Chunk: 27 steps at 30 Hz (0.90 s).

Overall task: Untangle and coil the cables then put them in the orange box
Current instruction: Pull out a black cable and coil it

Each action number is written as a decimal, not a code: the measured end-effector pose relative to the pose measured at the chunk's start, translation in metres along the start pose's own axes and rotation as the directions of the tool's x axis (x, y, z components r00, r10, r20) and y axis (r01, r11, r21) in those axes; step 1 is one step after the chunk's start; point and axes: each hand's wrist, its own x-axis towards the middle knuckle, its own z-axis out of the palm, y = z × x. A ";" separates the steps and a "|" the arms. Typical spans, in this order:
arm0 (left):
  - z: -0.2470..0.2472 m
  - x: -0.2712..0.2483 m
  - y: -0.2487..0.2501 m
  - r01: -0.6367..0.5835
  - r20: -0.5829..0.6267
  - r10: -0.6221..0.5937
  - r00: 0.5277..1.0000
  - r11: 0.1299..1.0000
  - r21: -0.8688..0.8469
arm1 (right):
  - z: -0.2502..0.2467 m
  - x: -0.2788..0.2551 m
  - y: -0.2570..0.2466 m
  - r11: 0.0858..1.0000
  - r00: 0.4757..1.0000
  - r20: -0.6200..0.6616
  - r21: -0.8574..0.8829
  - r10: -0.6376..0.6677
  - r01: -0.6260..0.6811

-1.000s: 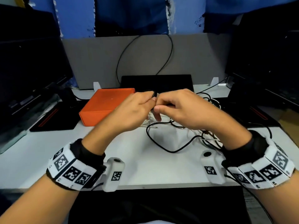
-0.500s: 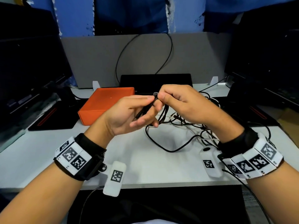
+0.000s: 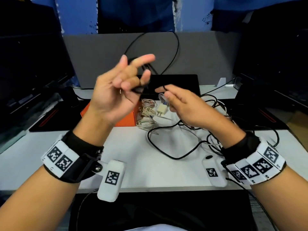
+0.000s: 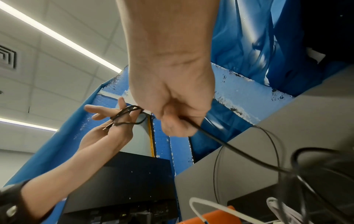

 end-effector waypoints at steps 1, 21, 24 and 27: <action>-0.002 0.002 0.001 -0.077 -0.108 0.077 0.991 0.997 0.001 | 0.002 0.000 0.002 0.999 0.998 0.050 -0.027 0.024 -0.023; -0.010 0.002 -0.026 0.202 -0.227 -0.260 0.938 -0.122 0.972 | -0.021 0.005 0.036 0.987 0.979 0.176 -0.142 0.101 -0.077; -0.010 0.005 -0.023 0.185 -0.234 -0.115 0.965 -0.326 0.927 | -0.019 0.007 0.046 0.959 0.978 0.163 -0.273 0.129 -0.081; -0.019 0.005 0.015 0.255 -0.163 0.331 0.930 -0.257 0.932 | -0.042 0.005 0.078 0.832 0.972 0.063 -0.531 0.227 -0.160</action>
